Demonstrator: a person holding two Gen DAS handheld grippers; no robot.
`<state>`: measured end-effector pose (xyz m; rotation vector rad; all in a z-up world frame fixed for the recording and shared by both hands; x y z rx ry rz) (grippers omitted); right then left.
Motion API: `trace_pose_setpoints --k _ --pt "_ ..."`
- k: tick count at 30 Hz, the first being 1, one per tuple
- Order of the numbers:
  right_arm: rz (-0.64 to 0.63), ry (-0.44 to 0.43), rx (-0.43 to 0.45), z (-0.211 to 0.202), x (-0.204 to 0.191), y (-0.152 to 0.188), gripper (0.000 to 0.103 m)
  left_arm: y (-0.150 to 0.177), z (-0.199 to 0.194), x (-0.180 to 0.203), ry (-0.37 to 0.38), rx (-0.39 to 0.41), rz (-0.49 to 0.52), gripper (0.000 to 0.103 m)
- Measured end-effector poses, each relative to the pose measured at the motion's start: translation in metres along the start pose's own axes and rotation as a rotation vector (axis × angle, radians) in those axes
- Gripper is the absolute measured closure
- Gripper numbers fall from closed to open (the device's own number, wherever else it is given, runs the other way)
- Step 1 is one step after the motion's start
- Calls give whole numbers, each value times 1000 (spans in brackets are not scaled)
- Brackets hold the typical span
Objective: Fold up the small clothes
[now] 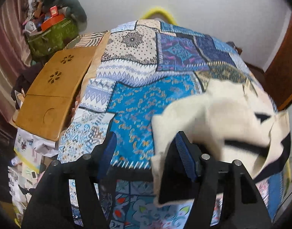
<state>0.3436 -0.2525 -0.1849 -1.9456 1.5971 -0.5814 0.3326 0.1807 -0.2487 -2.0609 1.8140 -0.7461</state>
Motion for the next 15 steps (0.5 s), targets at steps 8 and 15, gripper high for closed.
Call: trace_pose_setpoints --k 8,15 --pt "-121 15 -41 18 -19 35 53 27 31 10 -41 -82 123 39" --pt "-99 -34 -68 55 -39 28 57 0 73 30 22 -103 119 39"
Point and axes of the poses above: each gripper's, at about its wrist camera, not at the fingertips, and z roughly the way its jaws point, x to its right, y to its underside, the point moved 10 cm from there along z, roughly the way its jaws point, and after that the axes turned 12 degrees about y, right-handed, at the moved point
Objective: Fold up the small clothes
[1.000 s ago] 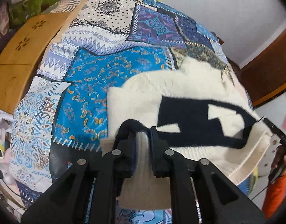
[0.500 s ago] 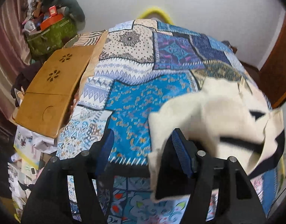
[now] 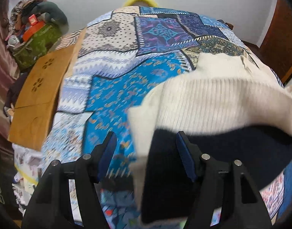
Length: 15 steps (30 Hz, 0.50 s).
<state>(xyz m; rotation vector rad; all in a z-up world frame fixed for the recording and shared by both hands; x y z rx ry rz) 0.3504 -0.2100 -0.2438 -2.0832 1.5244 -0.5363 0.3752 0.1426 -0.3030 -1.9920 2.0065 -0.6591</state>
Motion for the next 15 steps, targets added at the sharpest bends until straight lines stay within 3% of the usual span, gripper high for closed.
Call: trace_pose_setpoints --k 4,6,9,12,15 --pt "8 -14 -7 13 -8 -4 79 -16 18 11 53 -3 -4 44" --pt "12 -19 6 14 -12 -7 91 -22 27 19 99 -17 -11 67" --pt "-3 -18 38 9 -16 -10 95 -22 39 31 129 -53 4 94" --pt "-31 -3 75 2 -18 -15 96 -23 35 32 68 -14 50 97" --pt "-21 11 116 -7 -12 -22 96 -25 15 21 15 63 26 97"
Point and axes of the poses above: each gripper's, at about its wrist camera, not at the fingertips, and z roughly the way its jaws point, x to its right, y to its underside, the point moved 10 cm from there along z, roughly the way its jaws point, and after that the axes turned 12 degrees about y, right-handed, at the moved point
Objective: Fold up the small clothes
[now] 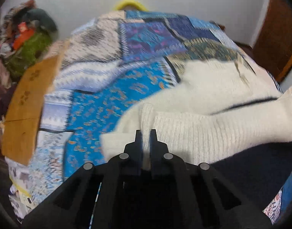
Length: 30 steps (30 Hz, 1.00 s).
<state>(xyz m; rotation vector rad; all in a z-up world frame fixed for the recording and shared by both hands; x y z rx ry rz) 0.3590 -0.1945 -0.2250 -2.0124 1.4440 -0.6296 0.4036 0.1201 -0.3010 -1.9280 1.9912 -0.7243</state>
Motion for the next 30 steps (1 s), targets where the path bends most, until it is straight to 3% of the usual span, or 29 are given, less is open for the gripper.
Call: trace_pose_setpoints --k 4,10,14,19,20,23,26,30 --pt "78 41 56 -8 27 -12 97 -3 -20 -22 -62 68 -32 97" --pt "89 93 -27 22 41 3 97 6 3 -29 -68 1 -40 97" --pt "50 141 -71 34 40 16 96 14 11 -29 -86 -30 -23 88" --pt "23 183 -14 6 44 4 88 8 -17 -24 -90 10 8 78" --pt "18 183 -2 -2 43 -1 82 7 -23 -22 -90 18 14 77" --pt "8 140 47 -26 27 -16 61 1 -46 -10 -63 59 25 69" --pt "-6 65 86 -44 -2 -26 56 -4 -64 8 -18 103 24 50" --pt "-27 -56 50 -42 -50 -25 51 -5 -71 36 38 126 47 38"
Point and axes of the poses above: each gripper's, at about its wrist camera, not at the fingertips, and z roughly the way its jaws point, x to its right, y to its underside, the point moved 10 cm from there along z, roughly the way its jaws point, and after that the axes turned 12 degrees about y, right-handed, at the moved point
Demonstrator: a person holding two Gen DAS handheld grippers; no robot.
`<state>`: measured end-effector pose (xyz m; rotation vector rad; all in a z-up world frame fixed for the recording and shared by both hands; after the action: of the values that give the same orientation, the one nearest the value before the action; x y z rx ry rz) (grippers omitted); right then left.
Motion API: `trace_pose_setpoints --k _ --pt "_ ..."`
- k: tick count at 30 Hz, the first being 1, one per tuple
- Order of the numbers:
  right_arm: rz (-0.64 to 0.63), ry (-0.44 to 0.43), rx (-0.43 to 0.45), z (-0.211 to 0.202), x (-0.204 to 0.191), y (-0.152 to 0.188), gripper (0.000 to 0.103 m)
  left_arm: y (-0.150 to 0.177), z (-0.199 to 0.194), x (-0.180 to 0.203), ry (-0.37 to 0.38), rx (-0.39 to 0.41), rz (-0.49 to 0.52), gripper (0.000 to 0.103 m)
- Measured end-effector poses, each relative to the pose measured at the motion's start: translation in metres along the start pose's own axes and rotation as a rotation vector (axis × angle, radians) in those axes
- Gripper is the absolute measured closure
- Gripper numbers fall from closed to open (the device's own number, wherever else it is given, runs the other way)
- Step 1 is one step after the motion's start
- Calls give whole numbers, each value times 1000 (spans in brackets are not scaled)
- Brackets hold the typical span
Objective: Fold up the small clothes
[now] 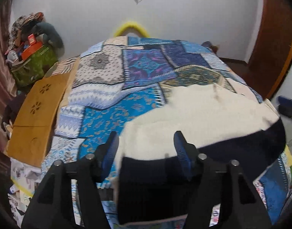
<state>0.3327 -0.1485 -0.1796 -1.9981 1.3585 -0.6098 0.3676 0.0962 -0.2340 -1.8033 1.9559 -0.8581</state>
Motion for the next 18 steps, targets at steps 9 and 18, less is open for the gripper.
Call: trace_pose_setpoints --k 9,18 --pt "-120 -80 -196 62 -70 55 42 43 53 25 11 -144 41 30" --pt "-130 5 -215 56 -24 73 42 61 43 2 -5 -121 43 18"
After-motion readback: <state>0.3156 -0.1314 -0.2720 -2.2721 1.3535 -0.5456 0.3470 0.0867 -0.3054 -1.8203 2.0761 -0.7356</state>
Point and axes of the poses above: each gripper's, at about its wrist camera, not at the fingertips, and z roughly the way its jaws point, x to its right, y to its underside, the point moved 10 cm from there along z, roughly the way its jaws point, and after that the axes turned 12 degrees about y, right-handed, at the moved point
